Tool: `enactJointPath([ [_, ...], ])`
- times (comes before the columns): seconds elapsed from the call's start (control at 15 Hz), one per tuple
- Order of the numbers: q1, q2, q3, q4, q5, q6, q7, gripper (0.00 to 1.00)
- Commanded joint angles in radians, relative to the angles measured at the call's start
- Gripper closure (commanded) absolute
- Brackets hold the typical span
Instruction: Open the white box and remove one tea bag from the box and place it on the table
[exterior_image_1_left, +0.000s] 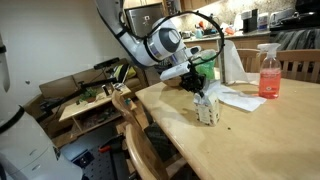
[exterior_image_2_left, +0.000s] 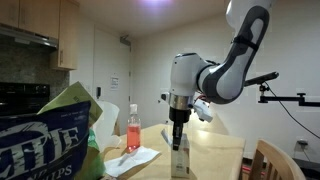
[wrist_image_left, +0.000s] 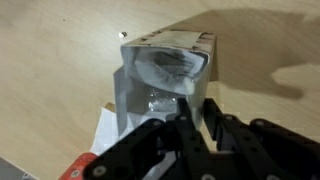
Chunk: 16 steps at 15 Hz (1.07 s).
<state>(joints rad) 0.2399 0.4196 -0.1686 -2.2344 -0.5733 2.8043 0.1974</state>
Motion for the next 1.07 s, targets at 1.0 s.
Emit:
enactJointPath([
  [1.0,0.058,-0.157,0.012,-0.114,-0.07,0.013,-0.008,0.99],
])
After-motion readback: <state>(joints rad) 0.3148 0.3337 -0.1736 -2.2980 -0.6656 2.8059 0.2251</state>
